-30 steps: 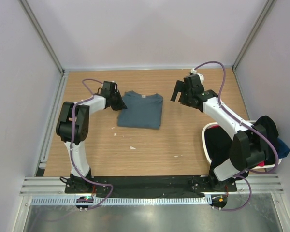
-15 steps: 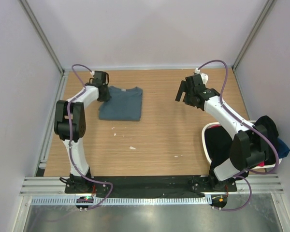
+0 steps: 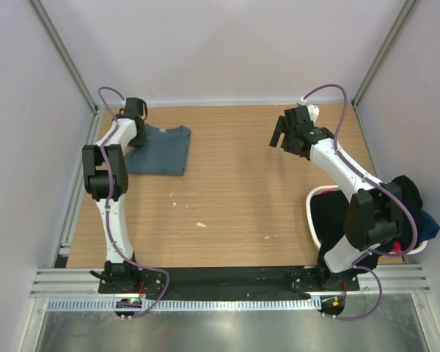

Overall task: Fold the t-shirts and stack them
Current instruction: Neatly place the folded tshirt to the corner

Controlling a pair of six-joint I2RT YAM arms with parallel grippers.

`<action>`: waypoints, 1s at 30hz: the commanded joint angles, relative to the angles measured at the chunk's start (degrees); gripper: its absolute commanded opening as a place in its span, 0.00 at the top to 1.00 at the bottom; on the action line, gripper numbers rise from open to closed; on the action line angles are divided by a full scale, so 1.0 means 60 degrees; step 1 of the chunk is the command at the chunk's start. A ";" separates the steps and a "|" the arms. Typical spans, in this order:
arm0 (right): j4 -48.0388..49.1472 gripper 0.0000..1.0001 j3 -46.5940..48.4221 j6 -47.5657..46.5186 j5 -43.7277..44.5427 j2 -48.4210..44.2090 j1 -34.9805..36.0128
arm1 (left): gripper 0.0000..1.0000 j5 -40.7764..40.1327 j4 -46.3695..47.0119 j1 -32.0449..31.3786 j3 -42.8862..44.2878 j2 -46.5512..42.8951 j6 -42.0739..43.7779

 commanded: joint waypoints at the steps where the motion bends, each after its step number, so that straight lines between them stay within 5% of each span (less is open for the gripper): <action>1: 0.0158 0.00 0.0653 -0.0189 0.0139 0.0400 -0.0097 | 1.00 0.0371 -0.0316 0.0342 0.0561 0.0115 0.0302; 9: -0.0077 0.00 0.1210 -0.0262 -0.0241 0.0665 -0.0258 | 1.00 0.2205 -0.0039 0.0138 0.0035 0.0072 -0.1528; 13: -0.0267 0.00 0.1357 -0.0350 -0.0607 0.0416 -0.0492 | 1.00 0.2528 0.0313 -0.0783 -0.0216 0.0012 -0.2377; 17: -0.0326 0.00 0.1343 -0.0525 -0.1002 -0.0008 -0.0580 | 1.00 0.3478 0.0254 -0.1370 -0.0243 0.0276 -0.4819; 24: -0.0077 0.00 0.0918 -0.0628 -0.2176 -0.0185 -0.0595 | 1.00 0.2220 0.0767 -0.3743 -0.0757 0.0100 -0.7135; 30: 0.0346 0.00 0.0874 -0.0658 -0.3503 0.0034 -0.0551 | 1.00 0.2513 0.0621 -0.4916 0.0400 0.0613 -0.7067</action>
